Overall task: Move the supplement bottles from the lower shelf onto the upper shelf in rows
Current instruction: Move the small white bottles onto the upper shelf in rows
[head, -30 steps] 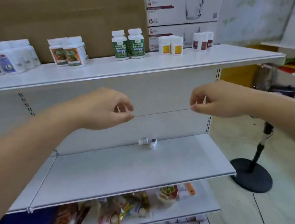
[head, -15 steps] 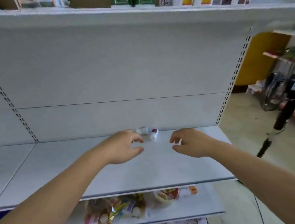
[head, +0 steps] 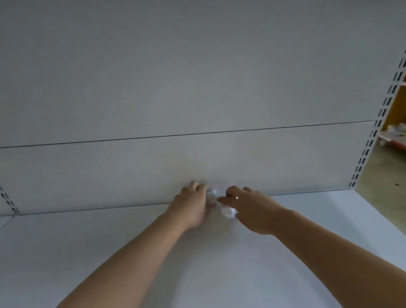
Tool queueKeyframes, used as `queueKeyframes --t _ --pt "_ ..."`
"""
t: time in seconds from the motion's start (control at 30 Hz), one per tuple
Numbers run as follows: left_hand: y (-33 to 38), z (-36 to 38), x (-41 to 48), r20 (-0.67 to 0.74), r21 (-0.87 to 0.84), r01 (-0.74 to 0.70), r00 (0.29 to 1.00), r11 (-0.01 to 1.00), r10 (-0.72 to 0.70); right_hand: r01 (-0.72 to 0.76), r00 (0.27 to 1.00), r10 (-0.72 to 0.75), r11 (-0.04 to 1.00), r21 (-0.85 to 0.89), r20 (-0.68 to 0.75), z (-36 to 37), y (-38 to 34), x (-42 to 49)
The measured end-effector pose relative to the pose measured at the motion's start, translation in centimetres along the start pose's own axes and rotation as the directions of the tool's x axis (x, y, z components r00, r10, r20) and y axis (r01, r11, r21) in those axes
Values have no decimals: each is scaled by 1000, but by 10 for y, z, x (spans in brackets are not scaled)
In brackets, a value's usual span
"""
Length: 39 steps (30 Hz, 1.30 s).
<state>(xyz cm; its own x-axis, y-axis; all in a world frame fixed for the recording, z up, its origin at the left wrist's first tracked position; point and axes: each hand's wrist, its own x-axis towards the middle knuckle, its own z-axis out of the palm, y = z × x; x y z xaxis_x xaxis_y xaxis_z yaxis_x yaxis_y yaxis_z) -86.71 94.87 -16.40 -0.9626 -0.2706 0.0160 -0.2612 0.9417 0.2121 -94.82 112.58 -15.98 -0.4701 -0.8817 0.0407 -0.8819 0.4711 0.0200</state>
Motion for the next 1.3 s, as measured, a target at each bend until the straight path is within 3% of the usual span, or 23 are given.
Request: queueKeyframes --t 0.13,0.23,0.33,0.47,0.6,0.67,0.83,0.9,1.03,1.17,1.3 --pt "-6 12 -1 -27 -71 -20 999 997 18 -10 995 10 1000 6 -100 -7 -2 -8" --pt "0 -11 -21 -50 -258 -28 999 966 16 -175 973 216 920 350 -81 -27 -16 -27" --pt "13 -53 -60 -119 -421 -91 992 902 44 -263 919 393 677 688 -35 -58 -36 -48" --pt "40 -123 -124 -145 -608 -130 988 783 52 -181 889 457 284 942 33 -127 -71 -84" --pt "71 -199 -185 -202 -799 -170 979 577 8 -96 901 399 -207 974 174 -209 -109 -131" --pt "85 -236 -214 -221 -828 -180 975 531 -14 -60 909 375 -316 947 183 -252 -126 -156" --pt "126 -317 -274 -174 -916 -185 983 356 63 50 925 370 -335 941 83 -348 -157 -216" --pt "144 -343 -290 -187 -919 -205 979 337 85 97 923 383 -323 941 36 -376 -164 -236" --pt "180 -386 -306 -250 -859 -240 968 452 39 133 921 388 -260 956 -23 -416 -170 -261" --pt "216 -417 -302 -291 -863 -225 953 453 -82 140 928 367 -207 968 -56 -444 -153 -274" --pt "238 -439 -281 -404 -754 -329 915 569 -5 206 918 368 -129 970 -146 -473 -110 -279"
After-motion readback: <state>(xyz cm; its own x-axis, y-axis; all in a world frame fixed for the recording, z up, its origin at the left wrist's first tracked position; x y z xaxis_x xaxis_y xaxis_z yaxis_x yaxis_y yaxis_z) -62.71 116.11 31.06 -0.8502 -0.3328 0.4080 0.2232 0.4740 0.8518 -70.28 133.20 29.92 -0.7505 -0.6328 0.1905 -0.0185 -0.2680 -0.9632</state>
